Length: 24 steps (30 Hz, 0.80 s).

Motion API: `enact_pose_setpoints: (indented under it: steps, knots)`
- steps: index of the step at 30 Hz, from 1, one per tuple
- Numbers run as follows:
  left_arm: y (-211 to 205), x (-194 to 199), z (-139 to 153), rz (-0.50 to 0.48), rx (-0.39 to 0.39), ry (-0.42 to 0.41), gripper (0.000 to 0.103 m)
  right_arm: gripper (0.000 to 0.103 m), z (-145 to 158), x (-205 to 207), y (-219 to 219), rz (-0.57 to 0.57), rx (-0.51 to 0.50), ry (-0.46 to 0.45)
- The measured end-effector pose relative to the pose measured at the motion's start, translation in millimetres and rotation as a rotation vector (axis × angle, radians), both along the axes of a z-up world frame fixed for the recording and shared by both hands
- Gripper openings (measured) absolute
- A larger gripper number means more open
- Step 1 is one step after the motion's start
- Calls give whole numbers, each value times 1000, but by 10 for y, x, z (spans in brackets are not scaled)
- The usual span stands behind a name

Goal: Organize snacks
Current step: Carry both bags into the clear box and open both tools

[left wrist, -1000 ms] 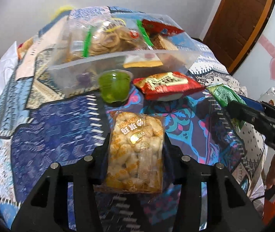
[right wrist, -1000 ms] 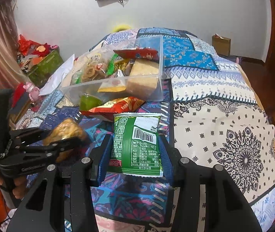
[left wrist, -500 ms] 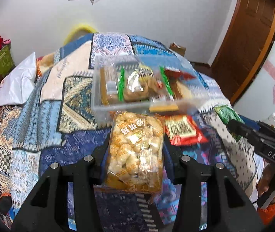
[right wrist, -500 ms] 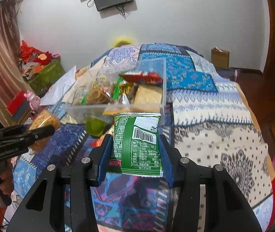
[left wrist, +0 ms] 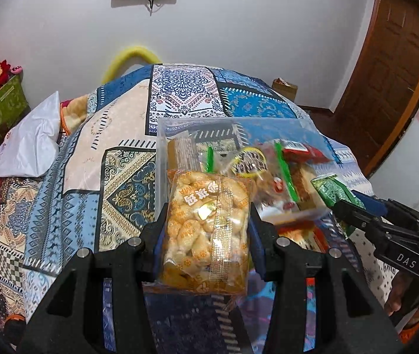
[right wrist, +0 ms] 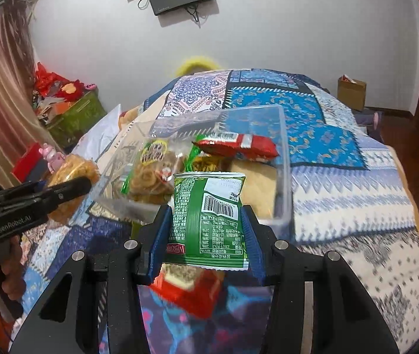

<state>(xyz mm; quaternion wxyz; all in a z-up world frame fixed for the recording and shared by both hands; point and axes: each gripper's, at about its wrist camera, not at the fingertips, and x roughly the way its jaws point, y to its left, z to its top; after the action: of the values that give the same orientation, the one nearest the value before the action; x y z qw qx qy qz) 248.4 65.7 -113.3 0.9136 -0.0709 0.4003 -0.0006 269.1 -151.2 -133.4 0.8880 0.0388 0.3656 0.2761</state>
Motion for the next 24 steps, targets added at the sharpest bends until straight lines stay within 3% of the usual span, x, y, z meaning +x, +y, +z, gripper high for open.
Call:
enact_pose_setpoints:
  steps: [15, 24]
  knots:
    - [120, 675, -248, 39, -47, -5, 46, 44, -42, 399, 231, 4, -56, -8]
    - [160, 675, -361, 61, -64, -6, 47, 44, -158, 399, 215, 13, -82, 34]
